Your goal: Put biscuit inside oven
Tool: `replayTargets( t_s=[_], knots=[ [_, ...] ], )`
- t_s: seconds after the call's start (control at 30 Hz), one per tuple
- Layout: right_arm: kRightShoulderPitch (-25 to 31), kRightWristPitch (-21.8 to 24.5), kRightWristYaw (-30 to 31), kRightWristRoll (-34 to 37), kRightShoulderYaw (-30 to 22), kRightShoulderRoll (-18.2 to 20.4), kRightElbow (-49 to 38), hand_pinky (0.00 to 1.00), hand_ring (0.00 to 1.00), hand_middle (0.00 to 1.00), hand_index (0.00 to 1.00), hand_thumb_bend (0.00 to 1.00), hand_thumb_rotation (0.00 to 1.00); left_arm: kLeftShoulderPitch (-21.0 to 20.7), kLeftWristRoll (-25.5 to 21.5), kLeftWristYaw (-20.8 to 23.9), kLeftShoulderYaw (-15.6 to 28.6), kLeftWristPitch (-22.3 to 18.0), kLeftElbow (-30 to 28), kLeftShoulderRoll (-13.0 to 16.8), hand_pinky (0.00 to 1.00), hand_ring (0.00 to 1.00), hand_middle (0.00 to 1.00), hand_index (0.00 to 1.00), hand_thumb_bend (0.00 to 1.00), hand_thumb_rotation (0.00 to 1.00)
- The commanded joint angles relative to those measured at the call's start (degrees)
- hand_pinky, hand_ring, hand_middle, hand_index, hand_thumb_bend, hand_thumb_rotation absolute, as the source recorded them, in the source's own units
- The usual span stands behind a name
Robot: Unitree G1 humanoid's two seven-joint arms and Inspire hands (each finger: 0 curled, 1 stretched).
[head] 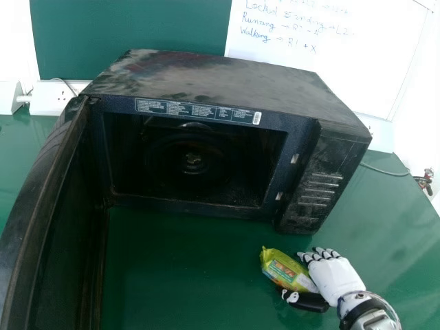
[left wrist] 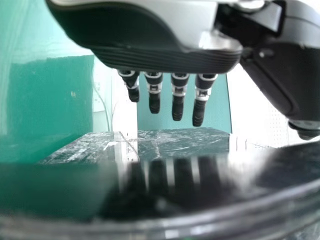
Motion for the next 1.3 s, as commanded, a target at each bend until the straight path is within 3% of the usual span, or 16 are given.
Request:
replayTargets(
  t_s=[0.0, 0.2, 0.3, 0.33, 0.43, 0.47, 0.5, 0.63, 0.73, 0.8, 0.83, 1.03, 1.27],
  knots=[
    [0.55, 0.35, 1.68, 0.47, 0.78, -0.73, 0.79, 0.99, 0.98, 0.95, 0.99, 0.84, 1.0, 0.4, -0.83, 0.01, 0.16, -0.28, 0.21, 0.45, 0.93, 0.82, 0.9, 0.86, 1.0, 0.88],
    [1.23, -0.03, 1.75, 0.2, 0.93, -1.55, 0.69, 0.96, 0.97, 0.94, 0.98, 0.83, 0.97, 0.06, -2.22, -0.27, 0.13, -0.51, 0.25, 0.74, 0.89, 0.81, 0.89, 0.85, 1.0, 0.88],
    [1.65, -0.64, 1.01, 0.19, 1.07, -1.82, 0.8, 0.82, 0.95, 0.95, 0.99, 0.79, 0.84, 1.33, -2.38, 1.11, 0.1, 1.77, -2.19, 0.96, 0.88, 0.81, 0.88, 0.85, 1.0, 0.88],
    [1.77, -0.81, 0.73, 0.19, 1.1, -1.9, 0.84, 0.75, 0.92, 0.94, 0.98, 0.77, 0.74, 1.76, -2.79, 2.02, -0.16, 3.1, -3.5, 0.93, 0.87, 0.8, 0.88, 0.85, 1.0, 0.88],
    [2.02, -1.13, 0.26, 0.55, 1.09, -2.24, 0.89, 0.52, 0.76, 0.81, 0.81, 0.65, 0.18, 2.02, -5.35, 3.81, -0.9, 6.21, -5.94, 0.87, 0.86, 0.8, 0.88, 0.84, 1.0, 0.88],
    [2.07, -1.11, 0.22, 0.66, 1.11, -2.39, 0.83, 0.47, 0.69, 0.76, 0.73, 0.63, 0.07, 1.72, -5.24, 4.4, -0.85, 6.4, -6.07, 0.39, 0.87, 0.8, 0.88, 0.85, 1.0, 0.88],
    [2.08, -1.0, 0.39, 0.77, 1.13, -2.52, 0.66, 0.43, 0.61, 0.7, 0.67, 0.62, 0.04, 1.34, -4.93, 4.94, -0.87, 6.31, -6.11, -0.17, 0.87, 0.8, 0.88, 0.85, 1.0, 0.89],
    [2.2, -0.91, 0.12, 1.03, 1.1, -2.68, 0.2, 0.31, 0.34, 0.51, 0.48, 0.54, 0.0, 1.22, -4.46, 7.47, -1.84, 7.05, -7.22, -2.15, 0.87, 0.81, 0.89, 0.86, 1.0, 0.9],
    [2.34, -0.67, -0.18, 1.6, 0.84, -2.45, -0.03, 0.4, 0.23, 0.49, 0.44, 0.47, 0.0, 0.74, -4.77, 8.26, -2.32, 7.31, -7.53, -2.55, 0.87, 0.8, 0.88, 0.85, 1.0, 0.88],
    [2.37, -0.33, 0.08, 1.59, 0.79, -2.46, -0.29, 0.4, 0.43, 0.53, 0.44, 0.46, 0.0, 0.93, -4.43, 8.88, -2.43, 7.78, -8.08, -2.61, 0.91, 0.81, 0.89, 0.85, 1.0, 0.88],
    [2.38, -0.31, 0.13, 1.69, 0.76, -2.51, -0.36, 0.4, 0.45, 0.53, 0.43, 0.46, 0.0, 1.17, -4.6, 9.4, -2.68, 8.32, -8.58, -2.76, 0.91, 0.81, 0.89, 0.85, 1.0, 0.88],
    [2.33, -0.9, -1.29, 2.5, 0.51, -2.33, -0.1, 0.4, 0.48, 0.53, 0.39, 0.46, 0.0, 2.25, -5.62, 10.9, -3.23, 11.18, -10.83, -2.67, 0.89, 0.81, 0.88, 0.85, 1.0, 0.89],
    [1.78, -0.04, -1.08, 4.31, -0.33, -1.91, -1.13, 0.39, 0.48, 0.54, 0.41, 0.46, 0.0, 2.75, -6.83, 11.37, -3.83, 12.72, -12.18, -2.75, 0.94, 0.83, 0.89, 0.86, 0.99, 0.86]
  ],
)
